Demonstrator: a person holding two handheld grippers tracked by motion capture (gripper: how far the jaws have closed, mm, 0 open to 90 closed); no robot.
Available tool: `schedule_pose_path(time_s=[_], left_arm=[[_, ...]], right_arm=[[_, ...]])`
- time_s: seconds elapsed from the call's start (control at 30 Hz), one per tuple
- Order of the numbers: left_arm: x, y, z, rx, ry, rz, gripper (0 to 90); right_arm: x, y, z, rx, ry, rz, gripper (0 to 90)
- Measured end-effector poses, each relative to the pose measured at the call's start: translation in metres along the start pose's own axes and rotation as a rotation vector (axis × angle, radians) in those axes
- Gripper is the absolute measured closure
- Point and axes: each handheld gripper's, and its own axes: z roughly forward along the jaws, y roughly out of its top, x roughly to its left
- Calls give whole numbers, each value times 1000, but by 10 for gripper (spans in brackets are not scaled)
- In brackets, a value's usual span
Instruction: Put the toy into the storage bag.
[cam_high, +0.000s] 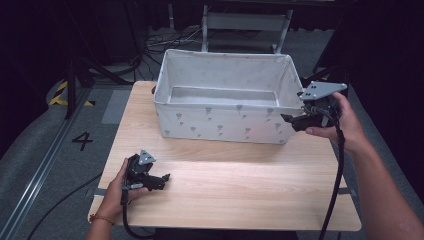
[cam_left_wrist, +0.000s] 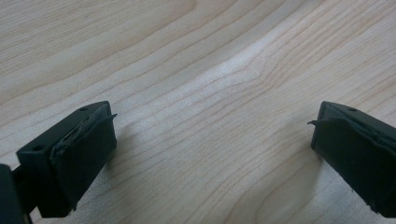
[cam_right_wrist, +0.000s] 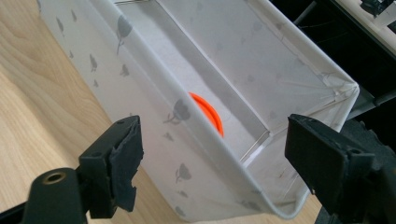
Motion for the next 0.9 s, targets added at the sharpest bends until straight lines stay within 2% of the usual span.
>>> schedule_pose_path(time_s=[0.37, 0.6, 0.9], left_arm=[[0, 0, 0, 1, 0, -1, 3], [0, 0, 0, 0, 0, -2, 3], [0, 0, 0, 0, 1, -1, 3]], right_arm=[[15, -31, -11, -20, 12, 8, 195], [26, -54, -11, 15, 1, -15, 191], [30, -84, 4, 73, -4, 10, 188]])
